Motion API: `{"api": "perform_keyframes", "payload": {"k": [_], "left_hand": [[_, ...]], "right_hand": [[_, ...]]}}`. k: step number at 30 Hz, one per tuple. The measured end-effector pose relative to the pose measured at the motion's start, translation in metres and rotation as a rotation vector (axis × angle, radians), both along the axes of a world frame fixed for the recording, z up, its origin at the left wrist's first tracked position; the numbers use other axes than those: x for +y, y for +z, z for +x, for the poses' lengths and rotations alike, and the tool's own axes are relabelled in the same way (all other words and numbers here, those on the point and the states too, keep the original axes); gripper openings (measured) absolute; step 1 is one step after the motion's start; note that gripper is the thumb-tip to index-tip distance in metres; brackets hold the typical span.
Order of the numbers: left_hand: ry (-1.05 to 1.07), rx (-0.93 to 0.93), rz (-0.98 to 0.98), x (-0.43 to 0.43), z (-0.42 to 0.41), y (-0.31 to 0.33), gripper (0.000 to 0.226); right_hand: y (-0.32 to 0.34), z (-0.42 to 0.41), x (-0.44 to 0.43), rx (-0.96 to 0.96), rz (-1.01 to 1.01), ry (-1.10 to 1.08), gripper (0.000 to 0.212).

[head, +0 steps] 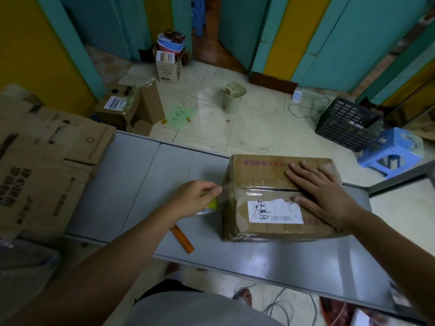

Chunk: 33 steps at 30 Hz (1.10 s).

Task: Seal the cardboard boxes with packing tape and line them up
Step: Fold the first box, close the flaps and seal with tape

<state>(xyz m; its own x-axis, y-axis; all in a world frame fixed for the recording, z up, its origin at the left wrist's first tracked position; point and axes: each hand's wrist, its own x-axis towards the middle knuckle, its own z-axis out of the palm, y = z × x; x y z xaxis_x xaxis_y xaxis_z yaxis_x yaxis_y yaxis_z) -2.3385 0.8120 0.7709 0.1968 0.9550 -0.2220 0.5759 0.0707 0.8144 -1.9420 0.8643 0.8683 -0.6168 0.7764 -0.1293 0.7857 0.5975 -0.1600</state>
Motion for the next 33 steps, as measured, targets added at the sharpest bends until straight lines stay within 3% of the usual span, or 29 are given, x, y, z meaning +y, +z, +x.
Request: {"api": "perform_keyframes", "payload": {"k": [3, 8, 10, 14, 16, 18, 22, 28, 30, 33], "left_hand": [[0.049, -0.093, -0.065, -0.005, -0.005, -0.004, 0.070], [-0.050, -0.042, -0.013, 0.000, -0.014, 0.006, 0.026], [-0.079, -0.007, 0.033, 0.004, -0.017, 0.011, 0.033], [-0.170, 0.106, 0.125, 0.009, -0.017, 0.025, 0.069], [-0.230, 0.161, 0.182, 0.011, -0.015, 0.032, 0.077], [-0.287, 0.210, 0.235, 0.014, -0.015, 0.034, 0.078], [-0.375, 0.275, 0.261, 0.021, -0.018, 0.042, 0.070], [-0.486, 0.329, 0.200, 0.033, -0.027, 0.055, 0.073], [-0.516, 0.298, 0.159, 0.037, -0.027, 0.058, 0.077], [-0.527, 0.221, 0.106, 0.042, -0.026, 0.060, 0.079]], "right_hand": [[-0.006, 0.005, -0.002, 0.034, 0.050, 0.030, 0.070], [-0.003, 0.001, -0.010, 0.112, 0.105, -0.011, 0.065], [0.007, -0.012, -0.019, 0.121, 0.156, -0.064, 0.059], [0.024, -0.069, -0.064, 0.210, 0.311, -0.152, 0.035], [0.022, -0.108, -0.105, 0.408, 0.221, -0.035, 0.018], [0.011, -0.149, -0.141, 0.524, -0.041, 0.107, 0.012], [-0.048, -0.213, -0.156, 0.373, -0.548, -0.062, 0.018], [-0.124, -0.265, -0.117, 0.127, -0.586, -0.364, 0.086], [-0.138, -0.278, -0.112, 0.056, -0.570, -0.326, 0.081], [-0.151, -0.292, -0.116, 0.025, -0.466, -0.240, 0.052]]}}
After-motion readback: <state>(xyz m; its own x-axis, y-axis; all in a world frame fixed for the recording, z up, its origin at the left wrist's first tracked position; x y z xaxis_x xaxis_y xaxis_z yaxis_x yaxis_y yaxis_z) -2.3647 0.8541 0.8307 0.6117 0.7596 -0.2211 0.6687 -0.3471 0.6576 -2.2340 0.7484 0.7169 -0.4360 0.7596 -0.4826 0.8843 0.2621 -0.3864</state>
